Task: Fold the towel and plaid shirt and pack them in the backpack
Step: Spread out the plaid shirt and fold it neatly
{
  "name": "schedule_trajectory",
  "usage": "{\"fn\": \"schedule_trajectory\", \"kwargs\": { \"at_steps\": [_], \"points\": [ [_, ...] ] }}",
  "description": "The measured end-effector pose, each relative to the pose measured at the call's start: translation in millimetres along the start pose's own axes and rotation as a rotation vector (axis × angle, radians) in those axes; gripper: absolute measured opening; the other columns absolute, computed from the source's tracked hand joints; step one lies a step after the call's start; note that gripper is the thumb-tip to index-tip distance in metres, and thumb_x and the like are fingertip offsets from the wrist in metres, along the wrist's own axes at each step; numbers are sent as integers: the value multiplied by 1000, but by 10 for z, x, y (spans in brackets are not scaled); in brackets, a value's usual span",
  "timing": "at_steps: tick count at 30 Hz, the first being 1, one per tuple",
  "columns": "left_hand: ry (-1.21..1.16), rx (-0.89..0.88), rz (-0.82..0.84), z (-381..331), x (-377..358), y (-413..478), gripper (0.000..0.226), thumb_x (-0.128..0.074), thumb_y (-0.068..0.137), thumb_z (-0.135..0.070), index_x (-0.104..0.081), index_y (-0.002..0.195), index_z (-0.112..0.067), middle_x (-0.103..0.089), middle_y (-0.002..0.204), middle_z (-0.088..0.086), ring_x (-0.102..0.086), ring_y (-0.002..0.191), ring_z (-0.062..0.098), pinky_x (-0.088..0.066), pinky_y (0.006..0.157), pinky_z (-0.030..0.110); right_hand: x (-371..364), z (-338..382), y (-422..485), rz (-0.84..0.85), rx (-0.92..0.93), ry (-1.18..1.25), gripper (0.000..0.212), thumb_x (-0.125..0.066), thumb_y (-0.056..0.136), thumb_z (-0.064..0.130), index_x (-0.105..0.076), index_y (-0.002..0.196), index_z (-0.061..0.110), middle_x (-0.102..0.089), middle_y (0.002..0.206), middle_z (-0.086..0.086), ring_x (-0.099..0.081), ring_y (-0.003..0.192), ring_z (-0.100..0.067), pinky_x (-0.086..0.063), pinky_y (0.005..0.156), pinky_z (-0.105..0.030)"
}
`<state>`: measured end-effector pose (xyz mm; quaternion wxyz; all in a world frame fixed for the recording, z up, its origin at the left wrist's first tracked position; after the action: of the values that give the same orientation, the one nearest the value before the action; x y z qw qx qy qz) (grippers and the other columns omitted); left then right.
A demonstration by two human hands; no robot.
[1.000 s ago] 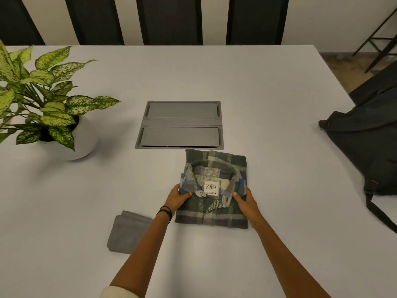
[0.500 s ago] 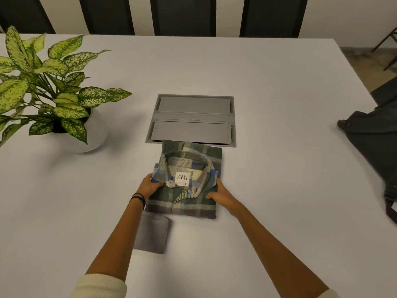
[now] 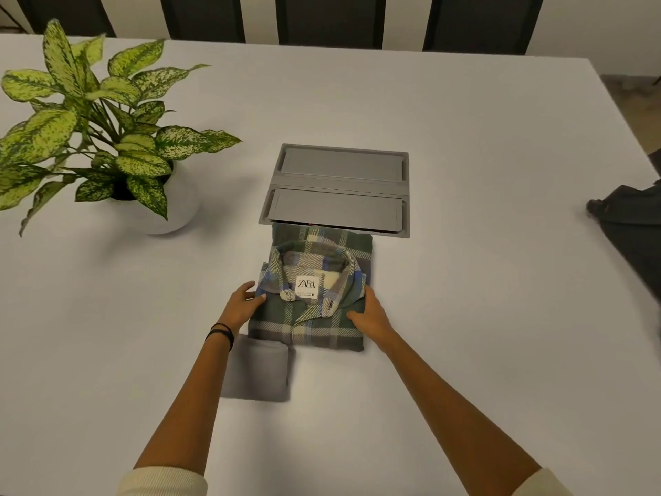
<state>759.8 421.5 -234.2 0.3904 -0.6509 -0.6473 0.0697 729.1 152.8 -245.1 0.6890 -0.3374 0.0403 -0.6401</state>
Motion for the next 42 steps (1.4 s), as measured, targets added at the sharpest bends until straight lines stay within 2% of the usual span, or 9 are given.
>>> {"fn": "schedule_trajectory", "kwargs": {
  "at_steps": [6, 9, 12, 16, 23, 30, 36, 39, 42],
  "points": [
    [75, -113, -73, -28, 265, -179, 46, -50, 95, -18, -38, 138, -8, -42, 142, 16, -40, 130, 32, -35, 105, 42, 44, 303, -493, -378, 351, -98, 64, -55, 84, -2, -32, 141, 15, -28, 149, -6, -26, 138, -21, -33, 111, -36],
    [80, -112, -124, 118, 420, -288, 46, -52, 94, -20, -41, 136, -8, -42, 141, 16, -39, 130, 32, -35, 105, 43, -335, 601, -828, -250, 632, -205, 61, -46, 81, -8, -38, 137, 16, -28, 149, -3, -23, 138, -13, -25, 113, -27],
    [65, -53, -134, 373, 485, -410, 49, -55, 92, -26, -42, 136, -9, -41, 141, 16, -39, 129, 32, -36, 104, 44, -905, 669, -1035, 65, 768, -372, 55, -44, 86, -3, -38, 138, 14, -27, 151, -4, -21, 140, -15, -21, 113, -25],
    [62, 57, -141, 757, 462, -581, 60, -62, 87, -32, -38, 137, -10, -42, 139, 18, -42, 125, 34, -37, 102, 46, -1461, 399, -1099, 378, 742, -559, 55, -48, 88, 5, -35, 141, 12, -20, 154, -5, -10, 144, -21, -18, 117, -35],
    [-16, 122, -119, 1111, 352, -734, 60, -66, 85, -26, -40, 133, -3, -47, 135, 17, -47, 115, 33, -41, 95, 42, -1662, 128, -978, 499, 633, -780, 56, -54, 89, 15, -34, 142, 13, -2, 157, -4, 7, 144, -23, -13, 116, -42],
    [-11, 230, -19, 1202, 264, -773, 48, -67, 83, -31, -56, 112, 5, -59, 119, 21, -51, 94, 29, -42, 79, 36, -1643, 54, -978, 557, 517, -744, 55, -52, 91, 15, -31, 141, 11, -5, 157, -4, 1, 144, -23, -20, 114, -40],
    [62, 85, 182, 853, 351, -892, 135, -73, 6, -76, -51, 123, -13, -56, 113, 4, -54, 100, 21, -47, 76, 24, -1327, 551, -996, 220, 582, -503, 40, -56, 89, 16, -44, 127, 12, -42, 132, -7, -39, 123, -22, -38, 99, -29],
    [115, -74, 359, 531, 326, -975, 108, -75, 18, -77, -55, 111, -26, -61, 111, -5, -58, 101, 11, -48, 69, 13, -1325, 646, -1013, 217, 603, -454, 63, -65, 84, 25, -34, 138, 16, -31, 141, -7, -28, 131, -21, -34, 105, -32],
    [212, -208, 488, 249, 285, -1059, 92, -76, 34, -75, -57, 109, -25, -63, 109, -5, -60, 100, 10, -52, 77, 16, -1458, 510, -1021, 442, 444, -313, 72, -69, 79, 32, -31, 140, 21, -38, 139, -6, -38, 126, -21, -39, 103, -38]
  ]
}}
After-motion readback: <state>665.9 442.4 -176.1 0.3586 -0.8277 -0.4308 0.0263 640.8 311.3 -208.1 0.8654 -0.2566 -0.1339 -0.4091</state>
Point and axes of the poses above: each hand's wrist, its own y-axis towards the middle knuckle, its own x-axis out of the back of the hand, z = x × y, the point moved 10 cm from there along y, towards the middle knuckle
